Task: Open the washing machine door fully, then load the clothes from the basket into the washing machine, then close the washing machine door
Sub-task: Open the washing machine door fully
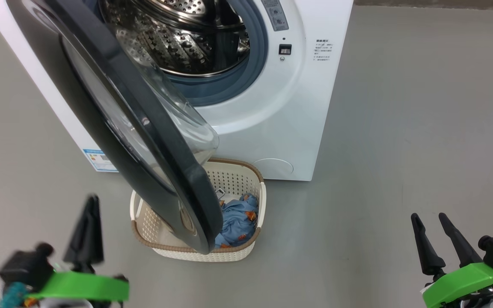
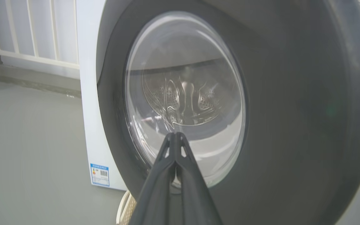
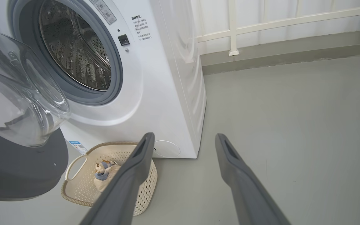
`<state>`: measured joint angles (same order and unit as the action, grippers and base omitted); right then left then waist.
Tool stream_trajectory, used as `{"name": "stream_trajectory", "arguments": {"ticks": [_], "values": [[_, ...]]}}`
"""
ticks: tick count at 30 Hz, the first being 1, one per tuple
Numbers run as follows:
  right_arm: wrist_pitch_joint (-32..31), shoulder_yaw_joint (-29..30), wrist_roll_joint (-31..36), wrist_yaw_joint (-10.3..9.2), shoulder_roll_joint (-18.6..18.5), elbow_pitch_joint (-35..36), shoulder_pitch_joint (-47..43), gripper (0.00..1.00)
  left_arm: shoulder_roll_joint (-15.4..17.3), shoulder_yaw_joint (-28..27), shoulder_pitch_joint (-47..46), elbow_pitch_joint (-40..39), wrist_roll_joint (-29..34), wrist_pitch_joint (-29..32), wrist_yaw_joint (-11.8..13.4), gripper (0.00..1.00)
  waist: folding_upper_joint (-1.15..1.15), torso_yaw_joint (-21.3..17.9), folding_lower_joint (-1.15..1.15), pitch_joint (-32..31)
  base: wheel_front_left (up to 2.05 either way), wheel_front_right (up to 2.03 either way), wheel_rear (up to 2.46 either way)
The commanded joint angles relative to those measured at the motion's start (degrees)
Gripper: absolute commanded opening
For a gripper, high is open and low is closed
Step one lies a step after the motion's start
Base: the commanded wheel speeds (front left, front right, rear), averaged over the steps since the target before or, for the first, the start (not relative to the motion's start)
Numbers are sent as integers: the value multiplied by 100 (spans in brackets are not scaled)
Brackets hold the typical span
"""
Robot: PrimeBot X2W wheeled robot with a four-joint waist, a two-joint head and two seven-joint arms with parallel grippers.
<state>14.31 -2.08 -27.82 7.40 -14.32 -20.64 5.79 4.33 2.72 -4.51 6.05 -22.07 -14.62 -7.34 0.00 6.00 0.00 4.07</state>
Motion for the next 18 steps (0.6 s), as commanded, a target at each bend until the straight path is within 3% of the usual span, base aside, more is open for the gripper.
{"name": "stream_trajectory", "arguments": {"ticks": [1, 7, 11, 18], "values": [[69, -83, 18, 9, -72, 161, 32, 100, 84, -303, -351, -515, -11, -38, -14, 0, 0, 12, 0, 20, 0, 0, 0], [69, -40, 13, 9, -75, 211, 39, 100, -59, -293, -454, -1773, -63, -38, -14, 0, 0, 20, 0, 31, 0, 0, 0], [69, -23, 28, 9, -67, 230, 24, 100, -105, 218, -401, -2385, -4, -38, -14, 0, 0, 3, 0, 36, 0, 0, 0], [69, -21, 64, 9, -31, 264, 26, 100, -125, 1294, -358, -2450, 115, 82, -14, 0, 0, -48, 0, 59, 0, 0, 0]]}}
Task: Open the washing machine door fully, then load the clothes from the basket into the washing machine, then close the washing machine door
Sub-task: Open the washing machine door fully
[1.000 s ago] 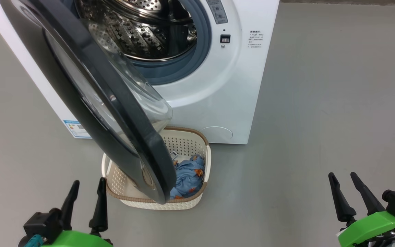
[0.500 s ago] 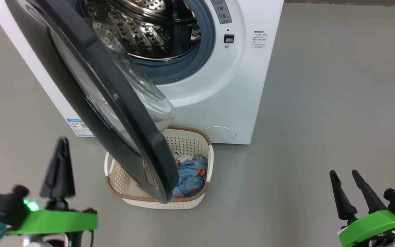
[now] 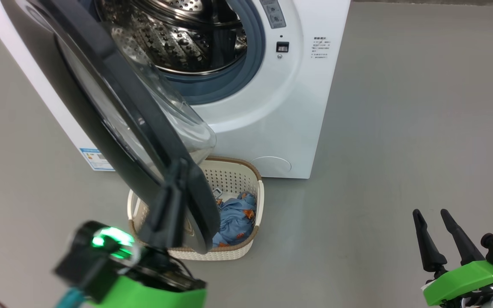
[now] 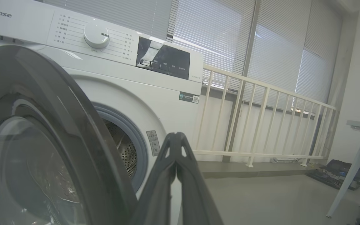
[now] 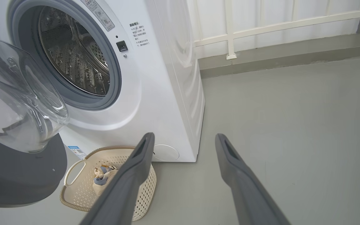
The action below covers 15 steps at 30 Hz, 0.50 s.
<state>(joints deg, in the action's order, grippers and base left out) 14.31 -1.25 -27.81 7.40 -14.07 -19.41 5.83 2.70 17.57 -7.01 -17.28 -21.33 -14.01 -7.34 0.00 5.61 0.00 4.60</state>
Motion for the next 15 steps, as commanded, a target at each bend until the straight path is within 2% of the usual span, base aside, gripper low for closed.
{"name": "stream_trajectory", "arguments": {"ticks": [1, 8, 15], "values": [[69, -107, 68, 9, -48, 145, 29, 100, 36, -43, -114, -20, 7, 42, -14, 0, 0, -21, 0, 14, 0, 0, 0], [69, -143, 93, 9, -5, 152, 61, 100, 26, 740, -328, 1013, -336, 5, -14, 0, 0, -86, 0, 53, 0, 0, 0], [69, -144, 85, 9, -3, 155, 80, 100, 22, 931, -674, 2013, -611, -80, -14, 0, 0, -117, 0, 79, 0, 0, 0]]}}
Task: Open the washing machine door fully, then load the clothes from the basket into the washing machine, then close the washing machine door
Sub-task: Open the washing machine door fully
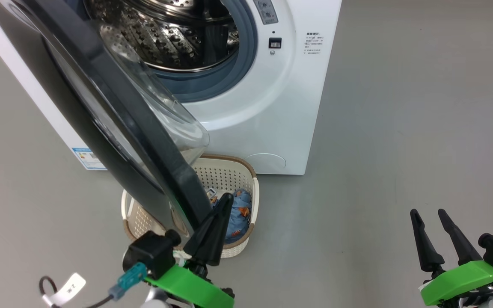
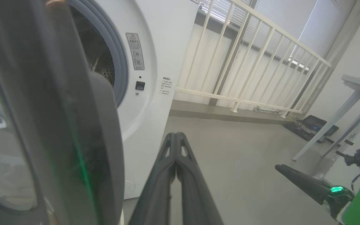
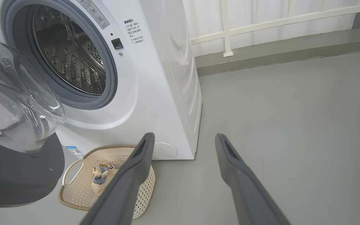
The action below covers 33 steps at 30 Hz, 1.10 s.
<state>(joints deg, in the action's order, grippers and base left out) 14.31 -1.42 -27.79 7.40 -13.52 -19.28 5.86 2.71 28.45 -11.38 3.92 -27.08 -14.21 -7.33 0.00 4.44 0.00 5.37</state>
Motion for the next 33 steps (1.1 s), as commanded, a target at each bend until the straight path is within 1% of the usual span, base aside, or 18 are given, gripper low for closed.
{"name": "stream_trajectory", "arguments": {"ticks": [1, 4, 13, 23, 33], "values": [[69, -129, 85, 9, -56, 143, 80, 100, 20, -149, -293, -1, -60, -66, -15, 0, 0, -1, 0, 7, 0, 0, 0], [69, -134, 85, 9, -53, 154, 95, 100, 19, -180, -427, 213, -116, -74, -15, 0, 0, -6, 0, 21, 0, 0, 0], [69, -115, 84, 9, -48, 196, 140, 100, 18, -384, -535, 415, -183, -78, -15, 0, 0, 10, 0, 80, 0, 0, 0], [69, -45, 123, 9, -38, 235, 125, 100, 18, -525, -484, 514, -144, -78, -15, 0, 0, 100, 0, 77, 0, 0, 0], [69, -57, 157, 9, -39, 278, 113, 100, 17, -810, -213, 425, -95, -78, -15, 0, 0, 234, 0, 80, 0, 0, 0]]}}
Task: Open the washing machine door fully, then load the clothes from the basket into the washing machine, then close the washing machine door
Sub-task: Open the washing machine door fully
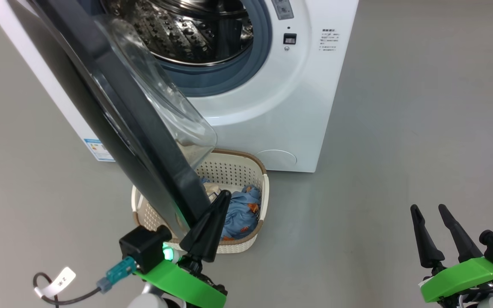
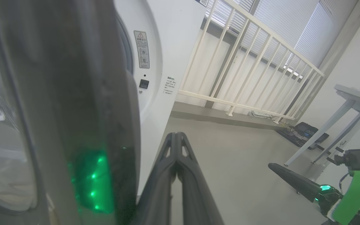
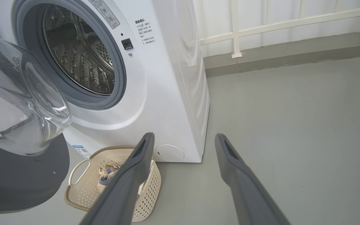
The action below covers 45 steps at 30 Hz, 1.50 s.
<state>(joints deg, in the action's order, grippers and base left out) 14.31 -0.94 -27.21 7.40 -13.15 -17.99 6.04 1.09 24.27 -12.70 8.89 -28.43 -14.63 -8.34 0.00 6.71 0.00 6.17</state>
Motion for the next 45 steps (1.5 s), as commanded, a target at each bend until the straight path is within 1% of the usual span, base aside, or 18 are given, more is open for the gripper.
{"name": "stream_trajectory", "arguments": {"ticks": [1, 14, 22, 28, 40, 45], "values": [[69, -105, 102, 9, -78, 154, 96, 100, 179, -420, -53, -83, 48, -37, 86, 0, 0, 21, 0, -2, 0, 0, 0], [69, -129, 116, 9, -105, 171, 74, 100, 179, -583, 355, -241, 181, -37, 86, 0, 0, 312, 0, -45, 0, 0, 0], [69, -115, 138, 9, -150, 198, 78, 100, 194, -654, 504, -304, 380, -37, 86, 0, 0, 609, 0, -22, 0, 0, 0], [69, -135, 148, 9, -177, 196, 65, 100, 227, -788, 665, -369, 541, -37, 92, 0, 0, 923, 0, -33, 0, 0, 0], [69, -152, 137, 9, -173, 176, -19, 100, 287, -1052, 903, -406, 656, -37, 205, 0, 0, 1447, 0, -115, 0, 0, 0], [69, -191, 131, 9, -156, 159, -16, 100, 373, -1287, 921, -377, 641, -37, 348, 0, 0, 1594, 0, -155, 0, 0, 0]]}}
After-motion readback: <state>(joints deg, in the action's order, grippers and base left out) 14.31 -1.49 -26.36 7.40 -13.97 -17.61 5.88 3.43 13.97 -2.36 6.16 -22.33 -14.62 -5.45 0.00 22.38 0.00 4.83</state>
